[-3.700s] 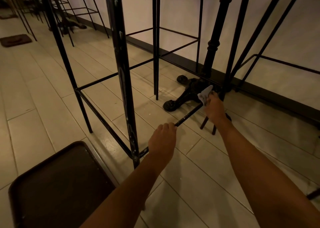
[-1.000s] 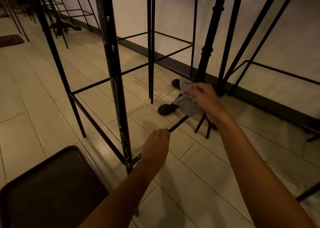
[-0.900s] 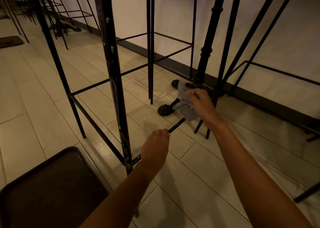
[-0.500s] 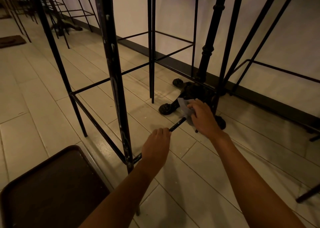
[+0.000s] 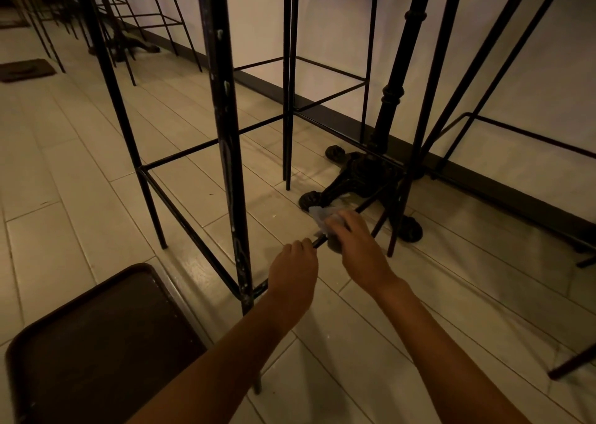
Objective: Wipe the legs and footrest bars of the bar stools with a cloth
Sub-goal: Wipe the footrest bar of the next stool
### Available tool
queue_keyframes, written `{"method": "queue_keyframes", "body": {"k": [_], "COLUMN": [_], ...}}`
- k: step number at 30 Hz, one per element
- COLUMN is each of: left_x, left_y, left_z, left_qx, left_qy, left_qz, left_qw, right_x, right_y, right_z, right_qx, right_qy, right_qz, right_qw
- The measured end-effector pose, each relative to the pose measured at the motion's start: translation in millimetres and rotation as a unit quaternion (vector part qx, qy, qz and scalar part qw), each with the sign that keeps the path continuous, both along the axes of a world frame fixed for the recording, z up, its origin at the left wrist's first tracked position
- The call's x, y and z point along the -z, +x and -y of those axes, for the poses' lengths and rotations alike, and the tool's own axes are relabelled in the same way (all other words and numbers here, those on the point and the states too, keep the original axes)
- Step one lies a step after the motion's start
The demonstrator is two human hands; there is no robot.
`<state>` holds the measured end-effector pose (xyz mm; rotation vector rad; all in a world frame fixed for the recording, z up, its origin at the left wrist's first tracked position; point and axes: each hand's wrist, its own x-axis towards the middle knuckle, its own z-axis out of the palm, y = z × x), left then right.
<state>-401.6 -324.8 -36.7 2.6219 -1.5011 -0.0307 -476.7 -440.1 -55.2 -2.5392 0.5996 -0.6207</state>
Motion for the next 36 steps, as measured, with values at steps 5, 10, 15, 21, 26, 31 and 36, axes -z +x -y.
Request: {"method": "queue_keyframes", "body": {"k": [5, 10, 15, 21, 26, 31, 36], "left_x": [0.2, -1.5, -0.8, -20.7, -10.4, 14.4, 15.1], "left_y": [0.5, 1.1, 4.9, 6.0, 2.5, 4.2, -2.2], "left_z": [-3.8, -4.6, -5.3, 2.5, 24.2, 38.2, 38.8], "left_qx": [-0.012, -0.005, -0.012, -0.021, 0.058, 0.042, 0.026], "left_qy": [0.013, 0.012, 0.004, -0.114, -0.055, -0.079, -0.041], "left_qz": [0.015, -0.002, -0.012, -0.075, -0.051, -0.106, 0.033], "left_qw": [1.0, 1.0, 1.0, 0.99, 0.995, 0.99, 0.998], "right_x": [-7.4, -4.7, -0.2, -23.0, -38.2, -13.9, 7.4], "right_y": [-0.9, 3.5, 3.8, -1.8, -10.2, -11.1, -4.6], "right_z": [5.1, 17.0, -20.0, -39.6, -11.5, 26.6, 31.0], "right_qx": [-0.007, 0.033, -0.001, -0.037, -0.04, 0.007, -0.003], "right_qy": [-0.059, -0.057, -0.06, 0.145, 0.301, 0.077, -0.088], "right_qz": [-0.057, -0.019, -0.01, -0.035, -0.015, -0.055, -0.066], "right_qw": [0.997, 0.998, 0.998, 0.988, 0.953, 0.996, 0.994]}}
